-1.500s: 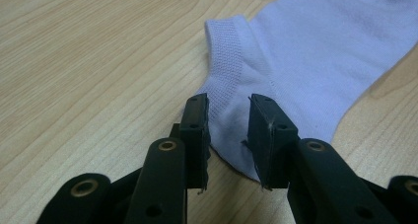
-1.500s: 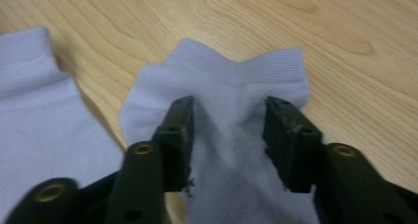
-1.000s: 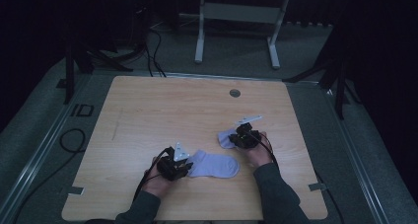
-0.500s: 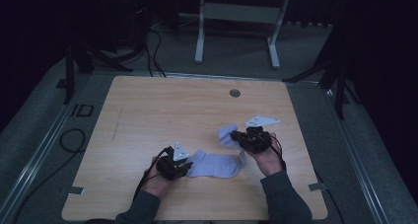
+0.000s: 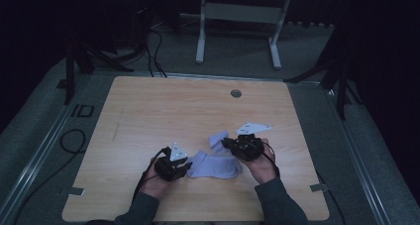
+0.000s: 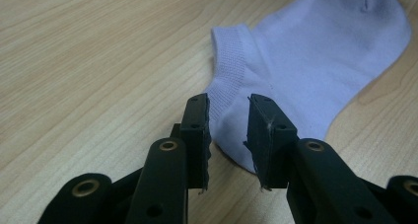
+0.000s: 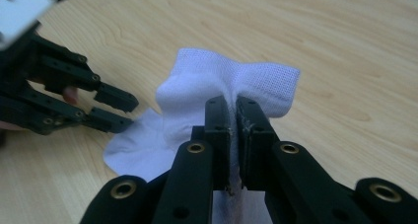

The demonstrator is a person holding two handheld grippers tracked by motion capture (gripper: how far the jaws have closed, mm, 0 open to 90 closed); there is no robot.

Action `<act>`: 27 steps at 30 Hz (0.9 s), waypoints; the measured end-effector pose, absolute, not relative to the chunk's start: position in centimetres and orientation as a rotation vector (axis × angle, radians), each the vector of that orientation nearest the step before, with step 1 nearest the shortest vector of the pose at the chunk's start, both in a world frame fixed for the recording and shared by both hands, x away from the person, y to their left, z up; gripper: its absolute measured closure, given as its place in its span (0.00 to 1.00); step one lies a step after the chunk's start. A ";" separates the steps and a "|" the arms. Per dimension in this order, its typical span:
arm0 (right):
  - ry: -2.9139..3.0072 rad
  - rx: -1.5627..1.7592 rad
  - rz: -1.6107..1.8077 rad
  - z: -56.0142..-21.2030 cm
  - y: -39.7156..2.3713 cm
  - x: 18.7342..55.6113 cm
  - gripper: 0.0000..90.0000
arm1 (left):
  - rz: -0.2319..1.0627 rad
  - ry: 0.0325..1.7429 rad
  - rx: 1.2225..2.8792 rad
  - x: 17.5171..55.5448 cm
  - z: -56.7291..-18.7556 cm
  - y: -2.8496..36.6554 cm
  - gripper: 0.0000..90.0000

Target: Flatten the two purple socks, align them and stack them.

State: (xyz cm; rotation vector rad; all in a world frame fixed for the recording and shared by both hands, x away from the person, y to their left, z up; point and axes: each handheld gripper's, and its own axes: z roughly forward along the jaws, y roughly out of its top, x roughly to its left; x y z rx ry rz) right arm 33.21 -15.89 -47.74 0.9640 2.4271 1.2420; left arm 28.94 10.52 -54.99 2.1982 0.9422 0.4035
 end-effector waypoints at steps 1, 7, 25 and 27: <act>2.436 0.968 1.244 -48.0 -15.7 33.3 0.94 | 0.403 0.940 2.199 28.9 -55.0 10.5 0.78; 2.494 0.999 1.274 -49.5 -14.4 33.5 0.94 | 0.393 0.939 2.227 29.0 -55.4 10.3 0.84; 2.664 1.002 1.247 -52.6 -10.4 33.5 0.93 | 0.367 0.962 2.230 29.1 -55.6 10.2 0.88; 2.670 0.998 1.224 -53.0 -10.2 33.6 0.93 | 0.367 0.961 2.231 29.1 -55.6 10.2 0.88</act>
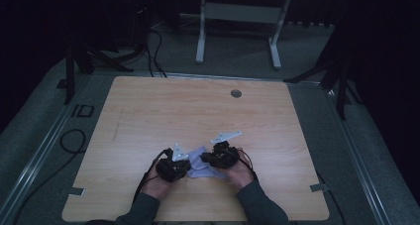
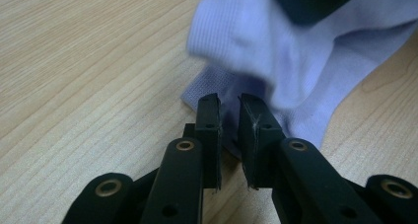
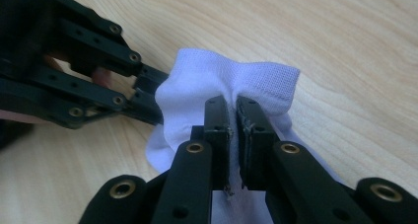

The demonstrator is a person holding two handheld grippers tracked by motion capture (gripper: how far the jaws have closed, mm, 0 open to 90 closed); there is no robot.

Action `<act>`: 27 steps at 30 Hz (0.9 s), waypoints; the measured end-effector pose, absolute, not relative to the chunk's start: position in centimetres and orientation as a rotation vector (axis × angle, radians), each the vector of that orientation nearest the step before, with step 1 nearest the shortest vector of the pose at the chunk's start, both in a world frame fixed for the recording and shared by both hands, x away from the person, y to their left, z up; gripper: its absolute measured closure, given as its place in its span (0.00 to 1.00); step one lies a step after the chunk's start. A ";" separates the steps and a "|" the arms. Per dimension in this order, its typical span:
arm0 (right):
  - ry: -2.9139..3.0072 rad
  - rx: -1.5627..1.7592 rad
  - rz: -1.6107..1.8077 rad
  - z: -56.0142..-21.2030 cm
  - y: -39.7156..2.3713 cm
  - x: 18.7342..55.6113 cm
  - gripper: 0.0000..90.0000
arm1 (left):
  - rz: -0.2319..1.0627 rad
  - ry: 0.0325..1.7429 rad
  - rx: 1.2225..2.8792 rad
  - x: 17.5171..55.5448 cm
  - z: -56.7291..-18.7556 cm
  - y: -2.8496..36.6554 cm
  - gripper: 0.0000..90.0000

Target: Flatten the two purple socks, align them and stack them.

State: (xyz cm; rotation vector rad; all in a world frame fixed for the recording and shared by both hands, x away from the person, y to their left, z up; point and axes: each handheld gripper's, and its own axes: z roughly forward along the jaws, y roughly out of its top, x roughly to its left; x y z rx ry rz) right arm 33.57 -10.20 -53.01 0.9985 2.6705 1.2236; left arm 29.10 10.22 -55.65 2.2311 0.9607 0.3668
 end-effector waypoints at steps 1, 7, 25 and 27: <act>2.676 0.998 1.214 -53.2 -10.1 33.6 0.93 | 0.366 0.961 2.230 29.1 -55.7 10.2 0.88; 2.703 0.983 1.182 -53.9 -9.5 33.5 0.93 | 0.368 0.960 2.231 29.1 -55.7 10.2 0.88; 2.750 0.931 1.111 -55.1 -8.9 33.2 0.84 | 0.355 0.961 2.232 29.1 -55.7 10.2 0.87; 2.752 0.923 1.107 -55.1 -8.8 33.1 0.82 | 0.355 0.962 2.234 29.1 -55.6 10.2 0.87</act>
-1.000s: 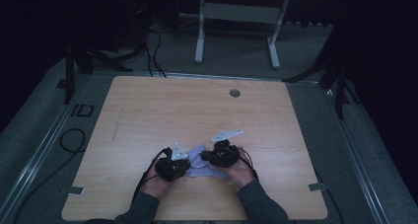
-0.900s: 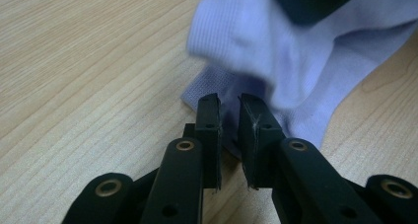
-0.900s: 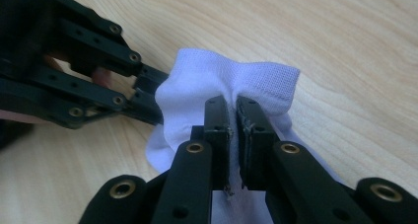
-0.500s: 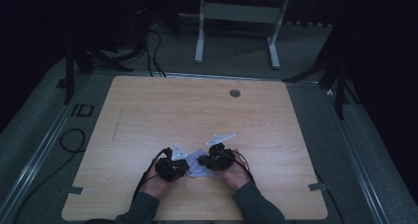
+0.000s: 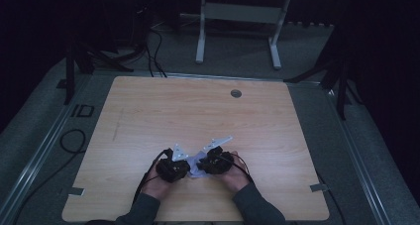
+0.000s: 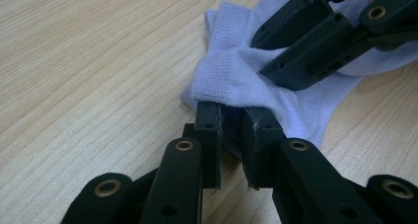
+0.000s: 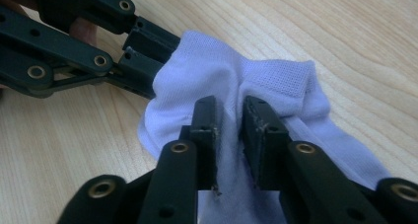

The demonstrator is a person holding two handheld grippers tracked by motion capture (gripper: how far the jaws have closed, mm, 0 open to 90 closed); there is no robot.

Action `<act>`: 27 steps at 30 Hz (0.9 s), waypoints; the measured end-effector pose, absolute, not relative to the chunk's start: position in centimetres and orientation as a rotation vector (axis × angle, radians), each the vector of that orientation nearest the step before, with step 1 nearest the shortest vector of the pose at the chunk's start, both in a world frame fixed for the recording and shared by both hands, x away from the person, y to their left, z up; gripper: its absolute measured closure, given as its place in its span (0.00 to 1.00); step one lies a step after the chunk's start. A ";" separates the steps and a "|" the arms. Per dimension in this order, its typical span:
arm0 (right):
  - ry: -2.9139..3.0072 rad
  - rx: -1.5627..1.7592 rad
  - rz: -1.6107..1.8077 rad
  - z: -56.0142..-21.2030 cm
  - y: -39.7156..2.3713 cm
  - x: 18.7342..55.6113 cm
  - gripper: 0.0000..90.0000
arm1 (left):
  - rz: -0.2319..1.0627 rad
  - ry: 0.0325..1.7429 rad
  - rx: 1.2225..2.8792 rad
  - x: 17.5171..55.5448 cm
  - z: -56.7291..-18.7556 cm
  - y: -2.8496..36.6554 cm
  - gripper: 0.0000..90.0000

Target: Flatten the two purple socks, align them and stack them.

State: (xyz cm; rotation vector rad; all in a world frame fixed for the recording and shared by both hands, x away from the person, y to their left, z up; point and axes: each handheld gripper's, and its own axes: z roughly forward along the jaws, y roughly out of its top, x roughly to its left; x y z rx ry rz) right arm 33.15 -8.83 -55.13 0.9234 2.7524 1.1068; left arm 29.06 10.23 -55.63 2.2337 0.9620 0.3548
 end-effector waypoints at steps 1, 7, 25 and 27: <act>2.754 0.923 1.107 -55.1 -8.8 33.1 0.80 | 0.355 0.963 2.235 29.0 -55.6 10.2 0.87; 2.771 0.916 1.115 -55.2 -8.8 33.1 0.75 | 0.377 0.971 2.223 29.0 -55.0 10.7 0.85; 2.786 0.918 1.147 -55.3 -9.1 33.2 0.74 | 0.413 0.938 2.198 28.7 -54.6 10.2 0.85; 2.787 0.914 1.149 -55.3 -9.1 33.2 0.73 | 0.417 0.943 2.238 28.9 -55.1 9.7 0.86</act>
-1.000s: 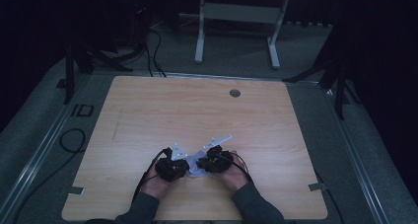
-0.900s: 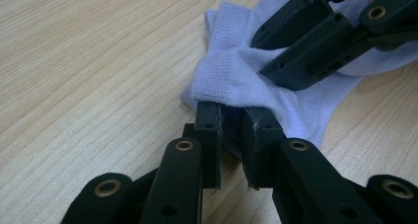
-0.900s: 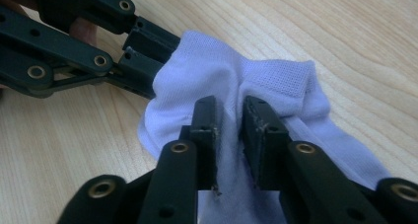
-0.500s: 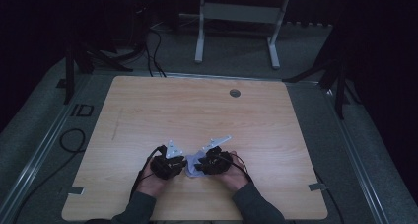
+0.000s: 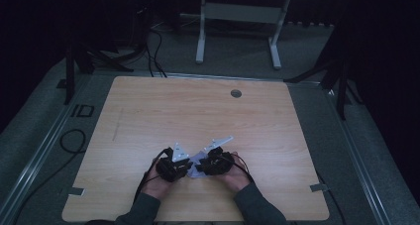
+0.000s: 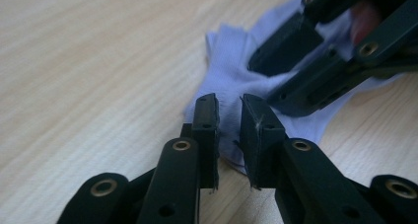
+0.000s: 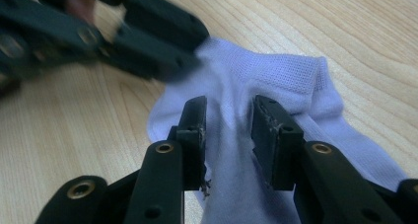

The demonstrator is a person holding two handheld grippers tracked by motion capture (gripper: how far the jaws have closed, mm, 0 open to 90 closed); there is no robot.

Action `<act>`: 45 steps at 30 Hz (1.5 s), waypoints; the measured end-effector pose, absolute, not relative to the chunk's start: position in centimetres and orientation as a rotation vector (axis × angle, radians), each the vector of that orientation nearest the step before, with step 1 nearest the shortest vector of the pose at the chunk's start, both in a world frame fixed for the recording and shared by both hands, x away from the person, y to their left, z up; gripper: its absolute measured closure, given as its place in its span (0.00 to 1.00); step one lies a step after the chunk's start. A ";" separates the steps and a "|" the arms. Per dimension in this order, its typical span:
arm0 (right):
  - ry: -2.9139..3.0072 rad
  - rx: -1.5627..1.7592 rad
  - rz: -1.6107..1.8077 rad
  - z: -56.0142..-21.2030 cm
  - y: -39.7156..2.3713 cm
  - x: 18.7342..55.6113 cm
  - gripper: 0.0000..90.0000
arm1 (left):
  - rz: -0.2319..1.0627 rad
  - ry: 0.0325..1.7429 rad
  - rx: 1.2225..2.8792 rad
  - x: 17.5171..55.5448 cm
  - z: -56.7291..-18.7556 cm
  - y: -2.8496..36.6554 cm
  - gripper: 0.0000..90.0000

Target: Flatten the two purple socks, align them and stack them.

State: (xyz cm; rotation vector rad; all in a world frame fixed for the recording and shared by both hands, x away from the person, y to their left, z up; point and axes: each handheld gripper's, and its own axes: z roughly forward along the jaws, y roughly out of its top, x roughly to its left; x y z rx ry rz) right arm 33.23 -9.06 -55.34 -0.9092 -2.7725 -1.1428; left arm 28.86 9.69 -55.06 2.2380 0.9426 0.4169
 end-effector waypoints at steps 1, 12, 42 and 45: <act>-2.771 -0.905 -1.143 -55.3 -9.1 33.2 0.72 | 0.409 0.951 2.248 28.9 -55.3 9.6 0.87; -2.743 -1.021 -1.284 -53.1 -11.5 32.8 0.63 | 0.406 0.958 2.239 28.9 -55.5 9.5 0.89; -2.826 -1.459 -1.174 -53.5 -19.5 31.4 0.97 | 0.413 0.944 2.249 28.8 -55.5 9.6 0.88; -2.818 -1.459 -1.160 -54.1 -19.5 31.5 0.97 | 0.425 0.949 2.248 28.6 -55.4 9.5 0.86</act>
